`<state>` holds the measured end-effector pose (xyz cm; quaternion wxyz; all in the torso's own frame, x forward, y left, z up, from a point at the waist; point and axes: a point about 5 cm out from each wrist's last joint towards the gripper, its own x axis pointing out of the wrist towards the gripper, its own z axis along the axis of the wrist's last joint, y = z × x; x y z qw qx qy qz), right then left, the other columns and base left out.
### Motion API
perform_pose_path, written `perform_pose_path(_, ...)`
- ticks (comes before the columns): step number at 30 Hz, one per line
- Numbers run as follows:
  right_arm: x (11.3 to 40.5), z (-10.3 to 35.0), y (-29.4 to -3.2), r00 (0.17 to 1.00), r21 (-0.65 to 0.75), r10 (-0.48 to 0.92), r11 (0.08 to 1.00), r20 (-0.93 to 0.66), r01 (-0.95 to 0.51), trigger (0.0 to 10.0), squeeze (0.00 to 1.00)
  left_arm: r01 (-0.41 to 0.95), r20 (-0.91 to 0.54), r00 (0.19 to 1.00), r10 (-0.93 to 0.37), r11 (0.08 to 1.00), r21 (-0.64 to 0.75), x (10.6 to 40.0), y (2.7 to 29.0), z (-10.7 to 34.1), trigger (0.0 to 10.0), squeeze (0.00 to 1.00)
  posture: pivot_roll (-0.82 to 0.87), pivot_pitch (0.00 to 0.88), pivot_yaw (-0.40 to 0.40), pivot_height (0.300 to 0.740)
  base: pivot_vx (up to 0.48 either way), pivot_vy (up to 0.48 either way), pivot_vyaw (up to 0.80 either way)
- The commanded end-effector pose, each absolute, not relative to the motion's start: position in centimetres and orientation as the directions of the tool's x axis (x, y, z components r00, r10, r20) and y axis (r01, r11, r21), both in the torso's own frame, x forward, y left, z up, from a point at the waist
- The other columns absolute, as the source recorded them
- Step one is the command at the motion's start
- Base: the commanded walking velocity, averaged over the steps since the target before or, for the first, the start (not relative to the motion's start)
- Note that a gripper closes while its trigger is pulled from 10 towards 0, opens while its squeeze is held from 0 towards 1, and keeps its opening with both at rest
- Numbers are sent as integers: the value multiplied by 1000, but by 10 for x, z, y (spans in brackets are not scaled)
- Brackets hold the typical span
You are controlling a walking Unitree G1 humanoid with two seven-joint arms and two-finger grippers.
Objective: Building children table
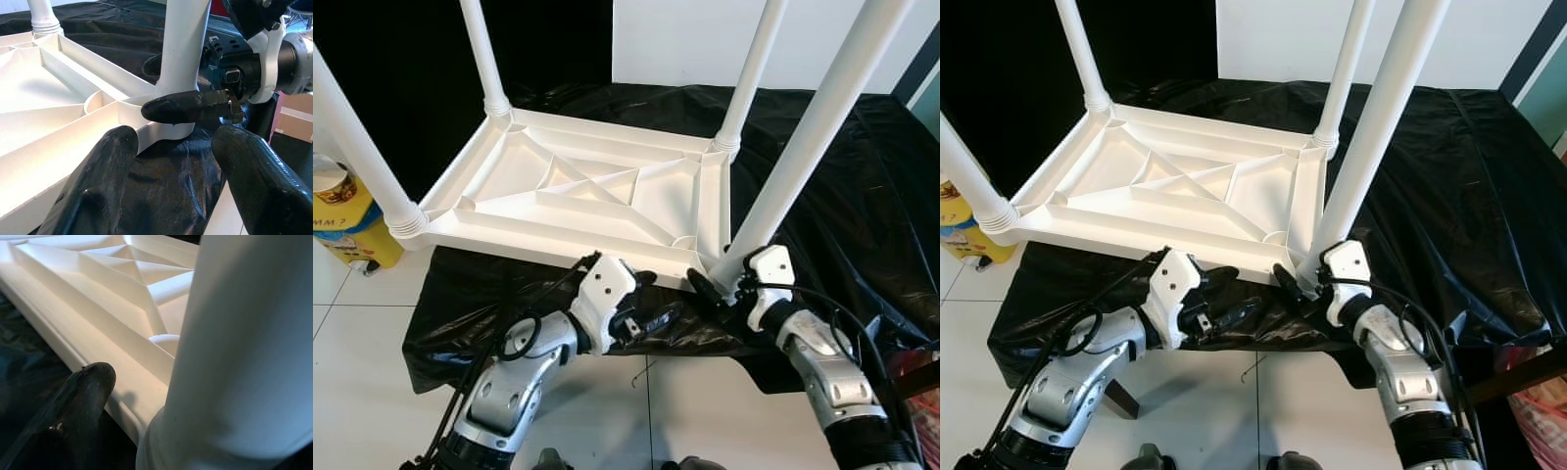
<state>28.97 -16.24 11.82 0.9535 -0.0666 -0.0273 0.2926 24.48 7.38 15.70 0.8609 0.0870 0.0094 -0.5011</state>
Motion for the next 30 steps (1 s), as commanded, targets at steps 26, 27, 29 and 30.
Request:
perform_pose_path(26, 293, 120, -175, 798, -153, 602, 787, -20, -598, 10000, 0, 842, -129, 536, -834, 520, 142, 243, 81, 157, 10000, 0, 57, 91, -51, 740, 0, 0, 0)
perform_pose_path(27, 293, 120, -175, 798, -153, 602, 787, -21, -597, 10000, 0, 842, -130, 537, -834, 520, 141, 242, 81, 157, 10000, 0, 57, 91, -51, 740, 0, 0, 0)
perform_pose_path(29, 293, 120, -176, 800, -152, 600, 789, -21, -596, 10000, 0, 842, -131, 537, -833, 521, 141, 242, 82, 157, 10000, 0, 58, 91, -52, 740, 0, 0, 0)
perform_pose_path(30, 293, 120, -176, 801, -152, 599, 790, -21, -595, 10000, 0, 842, -131, 537, -833, 521, 140, 242, 82, 157, 10000, 0, 58, 91, -52, 740, 0, 0, 0)
